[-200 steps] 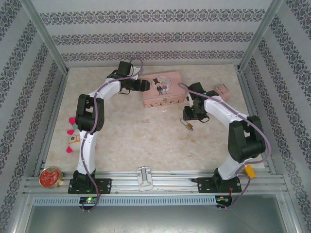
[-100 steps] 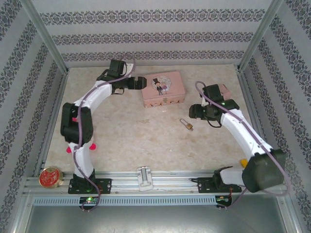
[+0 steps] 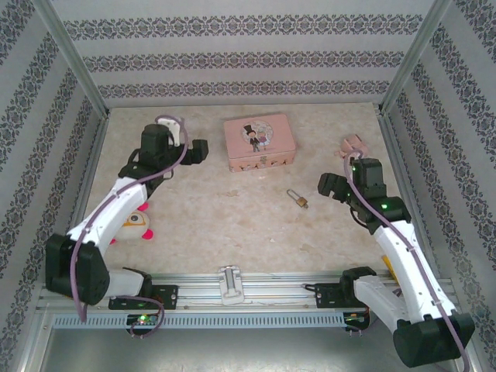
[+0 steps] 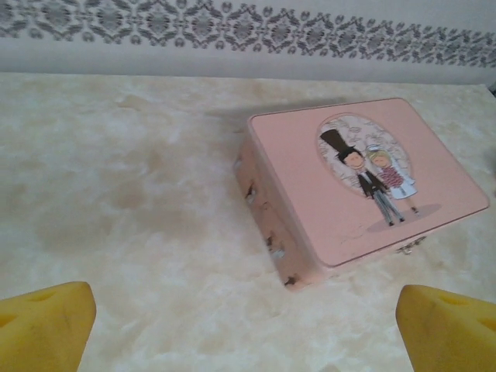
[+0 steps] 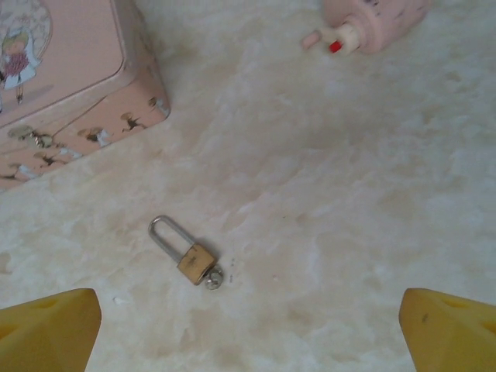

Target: Unlock the padlock with the key

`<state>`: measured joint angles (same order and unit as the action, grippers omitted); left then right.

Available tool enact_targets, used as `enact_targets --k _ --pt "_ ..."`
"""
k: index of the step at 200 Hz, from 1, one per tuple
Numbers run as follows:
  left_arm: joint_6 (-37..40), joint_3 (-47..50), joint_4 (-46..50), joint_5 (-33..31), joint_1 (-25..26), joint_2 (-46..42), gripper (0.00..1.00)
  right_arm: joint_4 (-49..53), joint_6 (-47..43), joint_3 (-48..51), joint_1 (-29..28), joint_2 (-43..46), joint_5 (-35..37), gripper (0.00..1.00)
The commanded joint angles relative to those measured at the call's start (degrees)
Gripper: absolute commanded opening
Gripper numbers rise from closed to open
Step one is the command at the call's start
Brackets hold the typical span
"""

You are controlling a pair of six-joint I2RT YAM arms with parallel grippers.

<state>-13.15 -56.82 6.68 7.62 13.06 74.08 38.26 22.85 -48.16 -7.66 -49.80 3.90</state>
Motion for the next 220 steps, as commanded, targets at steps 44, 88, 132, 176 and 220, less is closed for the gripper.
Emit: enact_targets --k 44,88,132,176,220 --pt "0.84 16.76 -8.02 -10.89 0.12 -15.82 0.99 -7.49 4.12 7.73 1.38 8.76 6.19 0.98" --pt "-0.54 23.67 -9.16 -16.66 0.10 -19.99 0.99 -9.60 4.47 10.14 1.97 11.51 7.38 0.98" --pt "-1.09 27.75 -12.83 -21.18 0.12 -20.30 0.99 -12.28 7.39 13.52 3.22 14.99 10.05 0.98" --pt "1.24 29.56 -16.85 -24.84 -0.03 -16.81 0.99 -15.35 13.05 19.40 4.32 19.87 16.26 0.98" --pt "2.91 30.19 -20.64 -28.06 -0.67 -12.72 0.99 -21.94 8.94 25.44 4.32 24.31 19.50 0.98"
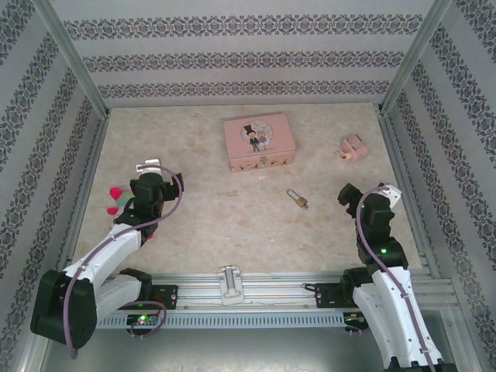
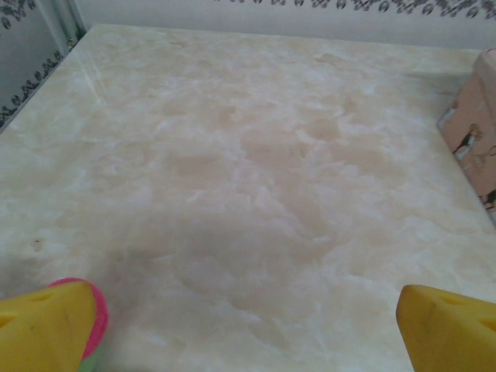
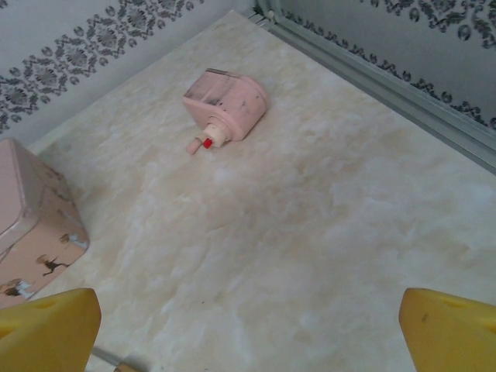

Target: Unlock the padlock with the key

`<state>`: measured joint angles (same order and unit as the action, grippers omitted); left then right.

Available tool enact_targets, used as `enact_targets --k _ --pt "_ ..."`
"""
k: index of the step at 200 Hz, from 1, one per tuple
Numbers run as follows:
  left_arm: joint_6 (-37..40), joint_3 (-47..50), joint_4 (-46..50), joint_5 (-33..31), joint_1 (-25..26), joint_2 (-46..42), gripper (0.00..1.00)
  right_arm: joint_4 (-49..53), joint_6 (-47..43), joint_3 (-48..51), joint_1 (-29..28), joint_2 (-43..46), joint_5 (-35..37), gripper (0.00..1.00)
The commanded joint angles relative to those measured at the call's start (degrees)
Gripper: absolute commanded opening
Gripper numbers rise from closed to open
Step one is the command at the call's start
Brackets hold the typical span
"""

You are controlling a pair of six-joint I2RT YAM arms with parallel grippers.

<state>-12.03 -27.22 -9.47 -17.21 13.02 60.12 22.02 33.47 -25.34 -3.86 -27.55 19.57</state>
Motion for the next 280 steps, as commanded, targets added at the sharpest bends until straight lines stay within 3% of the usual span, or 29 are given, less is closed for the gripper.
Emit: enact_targets --k 1,59,89,159,199,240,280 --pt "1.95 0.59 -4.67 -3.25 -0.63 1.28 0.99 -5.95 -1.80 2.73 0.52 2.19 3.86 0.98" --pt "6.48 0.42 -11.89 -3.21 -3.44 7.10 0.99 -15.80 -0.13 10.80 0.52 5.08 12.52 0.98" --pt "8.13 0.33 -16.45 -0.03 -6.17 12.76 0.99 -26.61 -6.22 14.49 0.52 2.56 9.16 0.98" --pt "13.37 -1.94 -26.68 6.38 -8.74 23.12 0.99 -33.70 -12.79 12.61 0.61 -9.51 6.96 0.98" --pt "13.13 -3.70 -28.44 14.71 -11.48 29.94 0.99 -39.82 -18.32 12.61 0.61 -15.24 4.70 0.98" --pt "13.71 -1.70 -30.44 21.26 -12.65 28.80 0.99 -41.51 -22.97 11.59 0.62 -20.85 2.29 0.98" --pt "14.54 -0.29 -32.60 35.53 -15.74 28.30 0.99 -45.78 -25.53 12.76 0.52 -23.61 0.75 0.98"
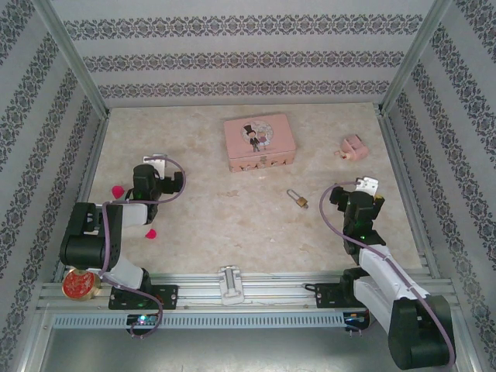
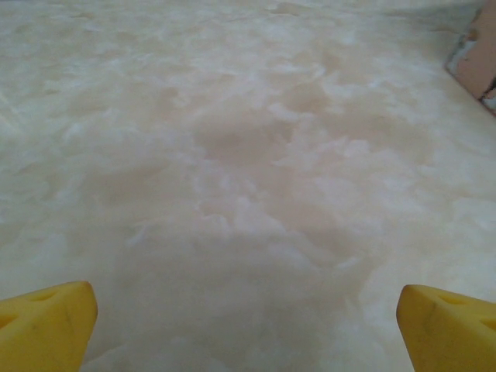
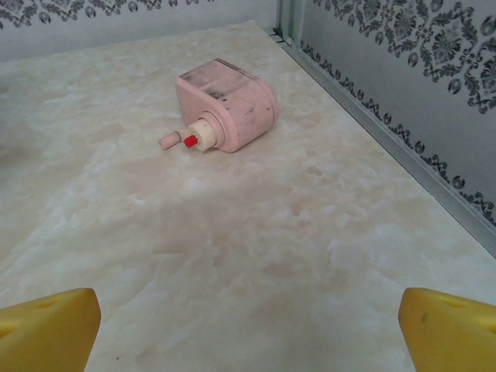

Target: Unlock the padlock with the key

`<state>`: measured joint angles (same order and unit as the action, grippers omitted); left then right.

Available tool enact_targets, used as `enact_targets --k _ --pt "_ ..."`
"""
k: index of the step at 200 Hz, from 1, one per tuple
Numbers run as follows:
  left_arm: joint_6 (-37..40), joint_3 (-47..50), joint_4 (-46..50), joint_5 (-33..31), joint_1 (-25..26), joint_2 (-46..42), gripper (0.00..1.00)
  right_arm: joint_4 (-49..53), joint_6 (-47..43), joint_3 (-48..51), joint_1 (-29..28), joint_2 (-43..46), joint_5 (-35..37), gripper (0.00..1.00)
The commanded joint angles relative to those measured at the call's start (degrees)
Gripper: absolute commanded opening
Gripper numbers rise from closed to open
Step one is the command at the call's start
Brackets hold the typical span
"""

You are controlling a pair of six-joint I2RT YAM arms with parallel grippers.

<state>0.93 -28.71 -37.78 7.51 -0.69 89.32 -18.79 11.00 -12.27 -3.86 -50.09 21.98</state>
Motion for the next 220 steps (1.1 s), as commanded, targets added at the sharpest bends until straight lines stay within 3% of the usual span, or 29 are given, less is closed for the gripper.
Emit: enact_targets --k 1,30,54,106,131,142,201,220 --pt "1.56 1.24 -4.35 11.01 -2.08 -0.86 0.99 -5.14 -3.16 -0.30 0.52 -1.11 -1.67 0.98" --pt "0.58 1.02 -4.89 16.19 -4.29 -0.38 0.99 -9.54 -4.79 0.63 0.58 -3.26 -1.89 0.98" --pt "0.74 1.09 -4.93 15.37 -4.26 -0.44 0.99 -11.84 -5.08 0.19 0.52 -6.03 -1.59 0.98" --pt "-1.50 3.20 -8.52 -5.02 -0.46 -0.29 0.99 -17.55 -4.48 -1.60 0.43 -13.53 -1.53 0.98" --pt "-2.09 8.51 -22.12 -13.15 1.04 2.72 0.99 -19.33 -5.13 -2.65 0.34 -16.03 -2.13 0.98" --pt "-3.49 7.80 -17.89 -15.29 1.22 1.27 0.99 -19.96 -5.58 -3.06 0.30 -17.00 -2.11 0.98" --pt "0.11 6.82 -16.95 0.63 -0.38 1.76 0.99 -31.07 -9.06 -2.22 0.24 -22.41 -3.90 0.98" --pt "0.00 7.09 -17.64 4.26 -1.46 1.92 0.99 -29.92 -9.58 -3.46 0.25 -23.20 -6.33 0.98"
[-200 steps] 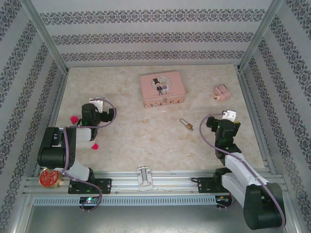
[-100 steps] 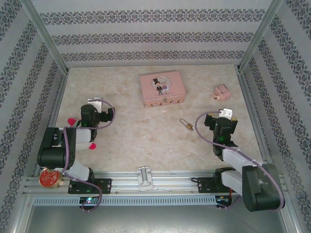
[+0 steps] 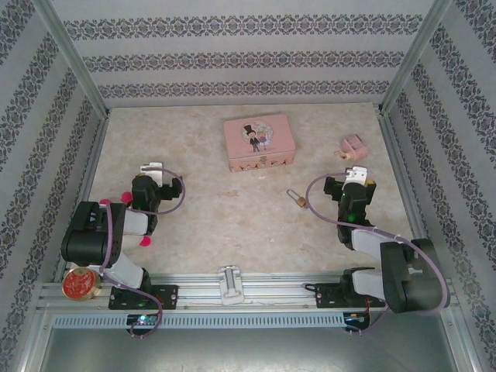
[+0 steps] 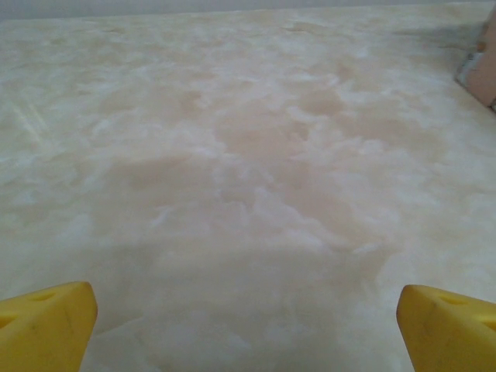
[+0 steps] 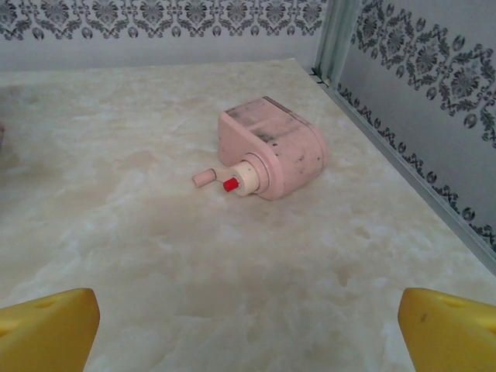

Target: Unlock the padlock with the key

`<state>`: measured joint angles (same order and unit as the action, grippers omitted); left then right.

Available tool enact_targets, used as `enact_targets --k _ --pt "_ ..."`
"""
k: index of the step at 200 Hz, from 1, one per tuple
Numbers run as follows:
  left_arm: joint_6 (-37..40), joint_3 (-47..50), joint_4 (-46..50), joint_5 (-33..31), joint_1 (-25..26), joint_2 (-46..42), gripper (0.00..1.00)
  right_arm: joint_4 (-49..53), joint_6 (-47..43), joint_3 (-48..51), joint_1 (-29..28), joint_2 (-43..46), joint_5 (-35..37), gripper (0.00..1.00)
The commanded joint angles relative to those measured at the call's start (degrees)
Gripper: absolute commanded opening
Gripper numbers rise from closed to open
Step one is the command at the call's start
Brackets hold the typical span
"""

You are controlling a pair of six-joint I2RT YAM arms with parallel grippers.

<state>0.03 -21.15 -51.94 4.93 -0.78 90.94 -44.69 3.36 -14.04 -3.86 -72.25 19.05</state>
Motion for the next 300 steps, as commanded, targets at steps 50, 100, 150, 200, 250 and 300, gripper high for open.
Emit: enact_targets --k 50,100,150,200,250,300 --pt "0.83 -0.47 -3.57 6.91 -1.51 0.33 0.99 -20.70 -3.28 0.13 -0.40 -14.13 -9.03 0.98" --pt "0.23 -0.83 -2.90 5.03 -1.51 0.34 0.99 -16.03 -1.94 -4.68 -1.32 -16.42 -2.34 0.98" --pt "0.06 -0.91 -2.81 3.95 -1.51 0.30 0.99 -11.14 -1.99 -7.00 1.89 -15.70 -16.00 0.98" --pt "0.06 -0.91 -2.81 3.96 -1.51 0.29 0.99 -10.86 -1.67 -7.07 4.13 -15.62 -23.44 0.98" --pt "0.13 -0.91 -2.81 3.95 -1.51 0.31 0.99 -10.77 -1.49 -7.17 4.13 -15.64 -22.56 0.98" --pt "0.12 -0.91 -2.78 3.95 -1.46 0.36 0.99 -10.72 -1.50 -7.14 4.12 -15.63 -22.56 0.98"
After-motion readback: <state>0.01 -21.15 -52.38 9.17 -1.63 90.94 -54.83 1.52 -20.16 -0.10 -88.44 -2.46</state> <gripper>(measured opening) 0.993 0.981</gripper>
